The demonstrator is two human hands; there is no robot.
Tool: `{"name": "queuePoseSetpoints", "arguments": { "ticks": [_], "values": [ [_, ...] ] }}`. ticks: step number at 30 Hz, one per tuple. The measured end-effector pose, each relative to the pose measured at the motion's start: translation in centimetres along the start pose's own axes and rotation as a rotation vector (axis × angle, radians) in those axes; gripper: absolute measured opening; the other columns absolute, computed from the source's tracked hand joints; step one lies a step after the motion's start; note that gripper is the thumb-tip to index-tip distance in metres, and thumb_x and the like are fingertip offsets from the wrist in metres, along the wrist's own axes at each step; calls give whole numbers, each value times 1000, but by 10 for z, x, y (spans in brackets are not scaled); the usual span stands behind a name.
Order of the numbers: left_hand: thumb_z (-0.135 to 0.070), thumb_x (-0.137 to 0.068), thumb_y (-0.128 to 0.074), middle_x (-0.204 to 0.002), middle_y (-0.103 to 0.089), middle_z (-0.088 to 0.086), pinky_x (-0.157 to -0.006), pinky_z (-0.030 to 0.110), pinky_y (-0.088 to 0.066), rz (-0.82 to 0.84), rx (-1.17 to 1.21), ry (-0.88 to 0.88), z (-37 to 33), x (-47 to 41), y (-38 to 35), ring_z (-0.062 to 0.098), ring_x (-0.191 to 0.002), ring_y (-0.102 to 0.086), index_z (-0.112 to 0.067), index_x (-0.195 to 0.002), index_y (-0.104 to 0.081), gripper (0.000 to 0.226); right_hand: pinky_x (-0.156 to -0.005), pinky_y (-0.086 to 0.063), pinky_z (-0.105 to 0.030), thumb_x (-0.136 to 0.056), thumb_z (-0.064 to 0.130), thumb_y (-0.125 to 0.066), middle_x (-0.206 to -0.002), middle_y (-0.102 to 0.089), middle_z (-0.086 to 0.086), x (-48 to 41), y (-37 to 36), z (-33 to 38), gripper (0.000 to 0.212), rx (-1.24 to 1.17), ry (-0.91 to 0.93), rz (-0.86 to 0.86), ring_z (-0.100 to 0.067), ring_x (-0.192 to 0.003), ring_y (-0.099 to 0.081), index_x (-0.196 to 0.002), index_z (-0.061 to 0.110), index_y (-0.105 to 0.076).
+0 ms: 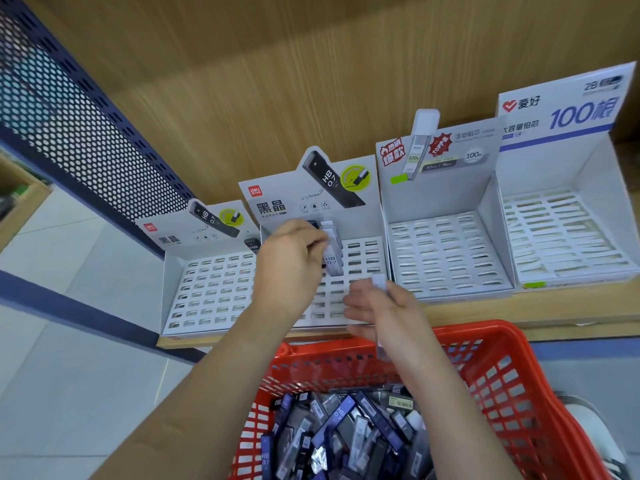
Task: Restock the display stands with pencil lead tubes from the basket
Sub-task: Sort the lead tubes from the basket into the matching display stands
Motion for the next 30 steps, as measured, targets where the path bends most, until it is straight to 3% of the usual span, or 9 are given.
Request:
{"name": "queuePoseSetpoints", "arguments": {
  "ticks": [2, 5, 9, 13, 15, 18, 22, 27, 30],
  "values": [
    [-11, -90, -62, -91, -69, -6, -76, 19, -48, 45, 154, 163, 5, 13, 8, 11, -81, -63, -17, -100, -74, 16, -71, -59, -31, -101, 27, -51, -93, -74, -8, 3, 6, 0, 26, -211, -44, -20, -18, -85, -70, -95, 14, -73],
    [-22, -92, -60, -79, -71, -2, -60, 26, -55, 329, 647, 492, -4, 52, -3, 10, -66, -62, -17, -100, -72, 15, -65, -49, -30, -102, 41, -42, -69, -60, 1, 6, 11, 8, 39, -266, 1, 11, -10, -62, -58, -93, 21, -75],
    [-12, -81, -68, -78, -72, -2, -62, 24, -57, 376, 847, 544, -22, 82, -1, 12, -66, -66, -16, -98, -70, 18, -51, -46, -23, -99, 37, -50, -65, -52, -1, 9, 6, 18, 34, -424, 33, 50, -9, -53, -45, -101, 10, -71],
    [5, -78, -71, -82, -75, 2, -67, 30, -59, 227, 847, 549, -13, 85, 7, 17, -68, -68, -19, -91, -71, 28, -56, -54, -20, -92, 10, -62, -73, -59, -7, 12, -1, 21, 16, -540, 35, 126, -10, -60, -54, -106, 4, -66],
    [5, -76, -73, -87, -74, 3, -71, 31, -59, 178, 801, 551, -3, 87, 12, 20, -74, -68, -21, -93, -73, 30, -61, -57, -21, -89, 0, -63, -79, -65, -11, 13, -3, 19, 20, -582, 27, 141, -14, -68, -61, -108, 4, -65],
    [3, -73, -77, -92, -73, 0, -72, 27, -58, 191, 728, 531, 4, 91, 17, 23, -79, -66, -24, -98, -73, 37, -62, -57, -23, -89, -3, -63, -82, -67, -13, 12, -4, 12, 25, -551, 13, 103, -16, -70, -64, -112, 7, -65],
    [0, -71, -79, -89, -70, -5, -73, 17, -53, 322, 711, 440, -8, 95, 19, 10, -84, -66, -23, -93, -74, 33, -61, -56, -28, -96, 0, -54, -85, -70, -11, 10, -15, 4, 24, -505, -66, 150, -19, -72, -65, -116, 5, -67],
    [-22, -82, -69, -105, -66, -11, -77, 13, -49, 239, 655, 359, -4, 84, 33, -2, -90, -60, -34, -114, -65, 34, -37, -32, -15, -99, -1, -41, -70, -55, -6, 18, -36, -3, 29, -538, -213, 350, -8, -45, -42, -103, -3, -70],
    [-26, -83, -69, -102, -68, -12, -75, 17, -49, 262, 610, 338, 0, 73, 33, 4, -84, -60, -30, -110, -69, 28, -31, -25, -13, -98, -1, -40, -68, -55, -8, 22, -39, -4, 27, -547, -265, 407, -6, -40, -36, -105, -4, -66]
  ]
}}
Point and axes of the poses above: each hand's wrist, its own x-axis away from the middle knuckle, its own y-axis out of the back of the hand, z = x × y, the point moved 8 cm from there along -x, towards the middle knuckle
